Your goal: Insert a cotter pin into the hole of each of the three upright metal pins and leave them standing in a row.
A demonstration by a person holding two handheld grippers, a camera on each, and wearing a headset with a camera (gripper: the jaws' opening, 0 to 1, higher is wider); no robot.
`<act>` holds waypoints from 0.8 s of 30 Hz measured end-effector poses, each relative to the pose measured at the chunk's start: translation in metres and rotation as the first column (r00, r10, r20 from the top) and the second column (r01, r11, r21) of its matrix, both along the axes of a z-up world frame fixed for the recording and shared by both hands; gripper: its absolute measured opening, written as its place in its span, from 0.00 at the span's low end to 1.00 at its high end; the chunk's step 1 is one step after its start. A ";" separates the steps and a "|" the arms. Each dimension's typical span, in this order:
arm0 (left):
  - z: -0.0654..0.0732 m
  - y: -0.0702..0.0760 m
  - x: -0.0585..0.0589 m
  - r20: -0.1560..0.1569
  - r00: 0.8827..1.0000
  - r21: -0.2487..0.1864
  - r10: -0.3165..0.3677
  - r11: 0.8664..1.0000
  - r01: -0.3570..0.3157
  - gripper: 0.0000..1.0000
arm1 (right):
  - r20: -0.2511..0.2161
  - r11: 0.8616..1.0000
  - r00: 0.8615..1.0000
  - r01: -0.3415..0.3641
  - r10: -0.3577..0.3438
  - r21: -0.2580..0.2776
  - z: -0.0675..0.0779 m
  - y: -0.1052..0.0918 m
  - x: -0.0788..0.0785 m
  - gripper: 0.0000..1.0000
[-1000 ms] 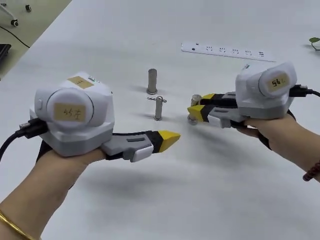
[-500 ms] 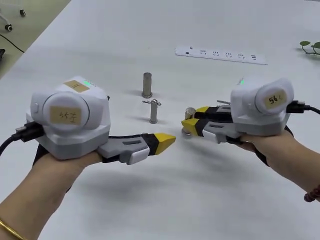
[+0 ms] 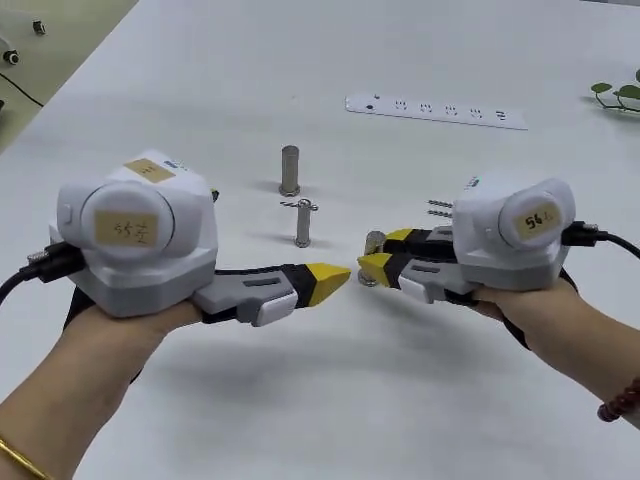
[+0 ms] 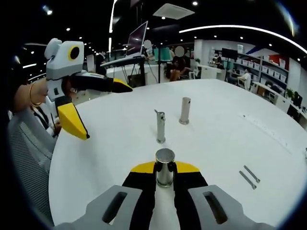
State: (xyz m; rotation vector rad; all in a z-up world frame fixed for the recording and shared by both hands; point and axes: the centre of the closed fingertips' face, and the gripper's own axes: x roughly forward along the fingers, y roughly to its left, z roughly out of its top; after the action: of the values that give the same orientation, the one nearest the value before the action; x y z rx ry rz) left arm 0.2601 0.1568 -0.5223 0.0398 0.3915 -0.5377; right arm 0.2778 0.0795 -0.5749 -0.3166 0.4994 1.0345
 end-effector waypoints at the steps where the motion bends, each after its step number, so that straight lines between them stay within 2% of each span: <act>1: 0.000 0.000 0.000 -0.001 1.000 -0.003 0.000 1.000 0.000 0.95 | -0.001 1.000 1.000 0.000 0.000 0.000 0.000 0.000 -0.001 0.08; 6: 0.001 -0.001 0.000 0.001 1.000 0.004 -0.006 1.000 0.006 0.95 | -0.004 1.000 1.000 0.013 -0.012 0.007 -0.001 -0.002 -0.002 0.08; 9: 0.004 -0.003 0.000 0.018 1.000 0.017 -0.018 1.000 0.018 0.96 | 0.004 1.000 1.000 0.010 -0.010 -0.001 -0.001 -0.003 -0.001 0.08; 15: 0.001 -0.006 -0.001 0.003 1.000 0.021 -0.029 0.999 0.029 0.98 | 0.008 1.000 1.000 0.006 -0.006 -0.020 -0.002 -0.004 0.000 0.09; 18: 0.000 -0.008 -0.002 -0.007 1.000 0.020 -0.031 0.999 0.031 0.99 | 0.005 1.000 1.000 0.017 -0.017 -0.020 -0.002 -0.007 -0.001 0.17; 24: 0.000 -0.009 -0.002 -0.010 0.999 0.022 -0.035 0.999 0.036 0.99 | 0.009 0.999 1.000 0.016 -0.015 -0.033 0.001 -0.017 -0.005 0.20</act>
State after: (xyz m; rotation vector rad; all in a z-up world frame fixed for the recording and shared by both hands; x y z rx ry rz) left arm 0.2576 0.1475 -0.5227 0.0655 0.4062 -0.5688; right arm 0.2723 0.0621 -0.5743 -0.3462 0.5114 1.0103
